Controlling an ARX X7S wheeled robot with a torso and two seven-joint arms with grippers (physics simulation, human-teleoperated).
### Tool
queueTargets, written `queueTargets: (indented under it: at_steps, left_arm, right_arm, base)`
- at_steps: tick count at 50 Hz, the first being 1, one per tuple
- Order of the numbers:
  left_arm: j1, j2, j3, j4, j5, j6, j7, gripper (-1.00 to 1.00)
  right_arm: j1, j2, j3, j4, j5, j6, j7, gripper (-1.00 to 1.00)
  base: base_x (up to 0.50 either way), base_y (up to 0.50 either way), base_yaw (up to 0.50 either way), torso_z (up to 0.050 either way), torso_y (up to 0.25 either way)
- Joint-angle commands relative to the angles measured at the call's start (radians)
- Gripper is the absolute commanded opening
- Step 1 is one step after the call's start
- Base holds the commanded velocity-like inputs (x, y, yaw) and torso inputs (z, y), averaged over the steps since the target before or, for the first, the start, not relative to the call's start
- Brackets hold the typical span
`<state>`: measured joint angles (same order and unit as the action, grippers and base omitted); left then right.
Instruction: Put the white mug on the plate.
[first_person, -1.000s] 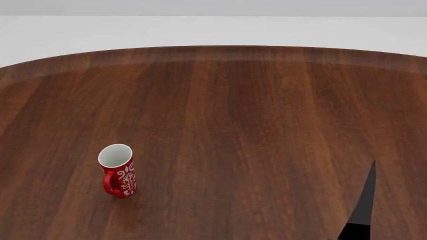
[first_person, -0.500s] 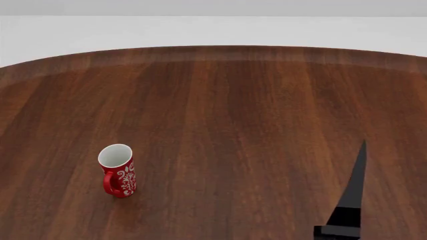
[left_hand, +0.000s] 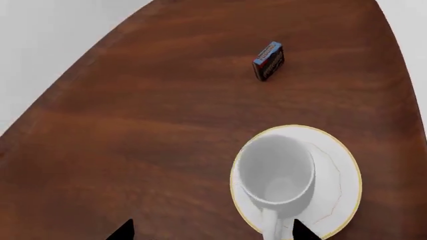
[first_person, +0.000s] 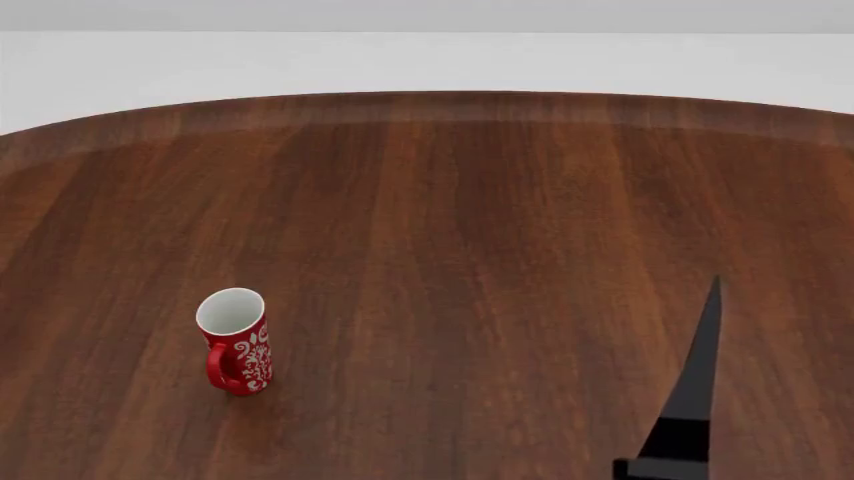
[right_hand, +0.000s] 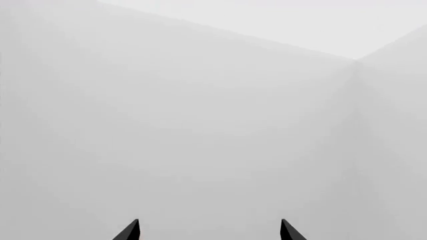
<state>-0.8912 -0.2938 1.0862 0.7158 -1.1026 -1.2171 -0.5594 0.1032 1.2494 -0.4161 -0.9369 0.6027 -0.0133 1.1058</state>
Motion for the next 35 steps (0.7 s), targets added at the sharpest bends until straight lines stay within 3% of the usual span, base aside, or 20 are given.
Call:
queueTargets:
  at_steps: [1, 12, 35]
  left_arm:
    - [-0.044, -0.073, -0.150, 0.068, -0.123, -0.038, -0.130, 1.00]
    - [-0.047, -0.182, -0.228, 0.035, -0.082, 0.026, -0.118, 1.00]
    - [-0.138, -0.379, -0.508, 0.108, -0.346, 0.083, -0.317, 1.00]
  right_arm:
    - [0.003, 0.011, 0.005, -0.031, -0.001, 0.017, 0.016, 1.00]
    - [0.002, 0.033, 0.014, -0.067, -0.001, 0.026, 0.039, 1.00]
    - [0.075, 0.019, -0.011, -0.074, 0.041, 0.070, 0.018, 1.00]
  base:
    - [0.00, 0.00, 0.00, 0.000, 0.000]
    - [0.00, 0.00, 0.00, 0.000, 0.000]
    - [0.00, 0.00, 0.00, 0.000, 0.000]
